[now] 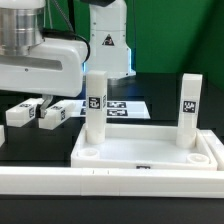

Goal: Assemble desk

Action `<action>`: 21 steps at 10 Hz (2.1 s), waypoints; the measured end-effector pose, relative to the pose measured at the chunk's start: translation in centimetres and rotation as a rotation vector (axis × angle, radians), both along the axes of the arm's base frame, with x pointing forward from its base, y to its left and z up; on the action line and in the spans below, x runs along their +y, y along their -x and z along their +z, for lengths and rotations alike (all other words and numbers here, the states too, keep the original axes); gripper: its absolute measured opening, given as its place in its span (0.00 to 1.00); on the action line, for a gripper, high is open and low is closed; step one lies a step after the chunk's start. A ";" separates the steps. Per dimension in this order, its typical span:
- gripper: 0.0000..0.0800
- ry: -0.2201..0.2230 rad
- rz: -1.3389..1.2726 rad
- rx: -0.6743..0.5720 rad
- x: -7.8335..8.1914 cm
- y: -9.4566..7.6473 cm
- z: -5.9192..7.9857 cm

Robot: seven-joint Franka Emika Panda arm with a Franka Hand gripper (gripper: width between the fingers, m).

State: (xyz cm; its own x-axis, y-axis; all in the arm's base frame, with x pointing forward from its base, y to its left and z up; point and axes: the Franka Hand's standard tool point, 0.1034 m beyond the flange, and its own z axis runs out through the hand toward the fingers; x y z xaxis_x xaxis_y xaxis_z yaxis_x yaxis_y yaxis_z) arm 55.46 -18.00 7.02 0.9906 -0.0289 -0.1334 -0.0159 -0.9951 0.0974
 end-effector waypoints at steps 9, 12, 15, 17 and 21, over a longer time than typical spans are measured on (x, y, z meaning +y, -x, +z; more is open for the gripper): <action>0.81 -0.096 -0.183 0.059 -1.4 3.5 -1.1; 0.81 -0.104 -0.208 0.066 -1.4 3.8 -1.2; 0.81 -0.187 -0.417 0.136 0.1 7.4 -2.7; 0.81 -0.198 -0.427 0.166 0.6 7.7 -2.8; 0.81 -0.269 -0.429 0.341 1.1 8.3 -2.8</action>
Offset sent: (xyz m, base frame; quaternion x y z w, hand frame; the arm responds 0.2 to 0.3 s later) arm -0.0343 -0.0186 -0.0077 0.1191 -0.0662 0.1450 0.9800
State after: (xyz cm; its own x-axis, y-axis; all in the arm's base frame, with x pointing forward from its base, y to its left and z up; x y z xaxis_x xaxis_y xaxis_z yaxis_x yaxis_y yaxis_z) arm 47.19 -16.88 4.22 0.7985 -0.3370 -0.4988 -0.4328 -0.8973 -0.0866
